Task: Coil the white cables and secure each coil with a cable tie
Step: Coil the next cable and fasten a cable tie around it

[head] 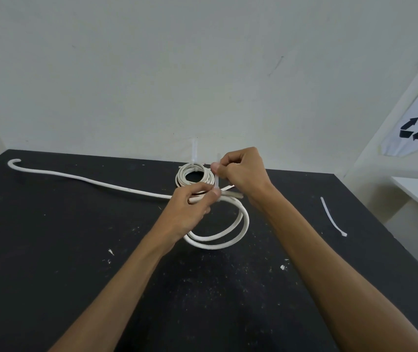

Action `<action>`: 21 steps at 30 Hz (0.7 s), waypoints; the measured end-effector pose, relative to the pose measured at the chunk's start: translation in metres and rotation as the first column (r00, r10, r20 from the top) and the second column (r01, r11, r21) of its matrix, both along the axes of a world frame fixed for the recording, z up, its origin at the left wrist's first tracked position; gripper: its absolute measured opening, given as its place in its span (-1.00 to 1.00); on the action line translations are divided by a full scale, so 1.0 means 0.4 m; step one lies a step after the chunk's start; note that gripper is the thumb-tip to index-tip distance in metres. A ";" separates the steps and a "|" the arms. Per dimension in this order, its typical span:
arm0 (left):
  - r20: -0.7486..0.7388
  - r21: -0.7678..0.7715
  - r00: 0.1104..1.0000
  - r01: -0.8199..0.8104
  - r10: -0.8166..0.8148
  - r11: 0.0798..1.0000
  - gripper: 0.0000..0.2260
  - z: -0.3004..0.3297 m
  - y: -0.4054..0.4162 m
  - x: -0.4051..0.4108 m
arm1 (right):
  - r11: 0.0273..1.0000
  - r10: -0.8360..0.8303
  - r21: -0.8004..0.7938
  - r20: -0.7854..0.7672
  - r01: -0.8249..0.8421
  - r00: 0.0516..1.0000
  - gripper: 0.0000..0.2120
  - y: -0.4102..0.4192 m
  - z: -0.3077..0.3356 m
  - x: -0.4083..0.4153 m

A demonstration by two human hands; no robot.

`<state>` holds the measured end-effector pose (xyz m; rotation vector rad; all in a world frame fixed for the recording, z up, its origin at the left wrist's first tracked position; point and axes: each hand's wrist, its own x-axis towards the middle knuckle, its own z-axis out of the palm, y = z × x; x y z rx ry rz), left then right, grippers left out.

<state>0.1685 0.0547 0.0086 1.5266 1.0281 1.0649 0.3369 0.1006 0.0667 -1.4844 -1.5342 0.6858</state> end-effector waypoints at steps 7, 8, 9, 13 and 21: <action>0.105 -0.085 0.994 -0.012 0.021 0.996 -0.70 -0.051 -0.014 -0.035 | 0.991 0.125 -0.040 -0.023 -0.126 0.992 -0.77 -0.008 0.010 0.014; 0.136 -0.087 0.990 -0.015 0.027 0.996 -0.69 -0.050 -0.011 -0.039 | 0.983 0.167 -0.070 -0.036 -0.170 0.985 -0.73 -0.015 0.003 0.015; 0.184 -0.102 0.982 -0.012 0.031 0.995 -0.67 -0.047 -0.007 -0.042 | 0.972 0.208 -0.107 -0.032 -0.210 0.978 -0.68 -0.025 -0.005 0.019; 0.353 -0.239 0.931 -0.004 0.090 0.971 -0.48 -0.018 0.014 -0.052 | 0.913 0.322 -0.242 -0.065 -0.328 0.945 -0.55 -0.062 -0.053 0.039; 0.332 -0.328 0.905 -0.155 0.267 0.932 -0.61 -0.012 0.045 -0.059 | 0.860 0.333 -0.207 -0.465 -0.467 0.820 -0.53 -0.098 -0.109 0.061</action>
